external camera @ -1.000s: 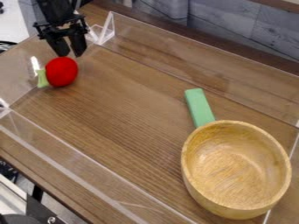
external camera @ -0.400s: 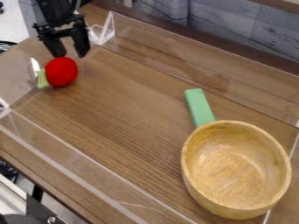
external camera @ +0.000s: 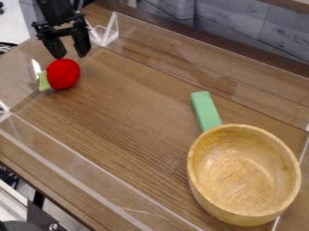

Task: Move the red fruit to the left

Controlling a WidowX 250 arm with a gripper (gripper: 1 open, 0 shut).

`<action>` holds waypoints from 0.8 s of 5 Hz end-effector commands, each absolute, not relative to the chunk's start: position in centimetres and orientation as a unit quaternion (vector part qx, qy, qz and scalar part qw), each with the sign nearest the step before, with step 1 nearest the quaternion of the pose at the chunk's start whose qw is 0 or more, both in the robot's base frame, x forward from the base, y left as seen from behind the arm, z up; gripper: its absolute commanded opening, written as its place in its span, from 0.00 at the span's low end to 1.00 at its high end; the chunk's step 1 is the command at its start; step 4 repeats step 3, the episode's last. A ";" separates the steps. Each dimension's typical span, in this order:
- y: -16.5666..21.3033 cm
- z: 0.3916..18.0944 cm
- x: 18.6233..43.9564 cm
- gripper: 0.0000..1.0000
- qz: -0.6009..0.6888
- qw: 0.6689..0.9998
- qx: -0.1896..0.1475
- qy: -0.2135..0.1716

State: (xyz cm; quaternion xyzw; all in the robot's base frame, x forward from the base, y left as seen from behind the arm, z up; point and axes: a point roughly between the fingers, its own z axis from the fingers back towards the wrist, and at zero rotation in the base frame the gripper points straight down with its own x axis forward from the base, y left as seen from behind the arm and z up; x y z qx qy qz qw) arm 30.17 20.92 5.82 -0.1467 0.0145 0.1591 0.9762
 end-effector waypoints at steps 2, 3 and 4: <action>21.3 7.6 30.8 1.00 0.202 0.972 -0.122 -0.017; 20.5 8.2 31.1 1.00 0.196 0.973 -0.119 -0.009; 20.5 8.2 31.1 1.00 0.196 0.973 -0.119 -0.009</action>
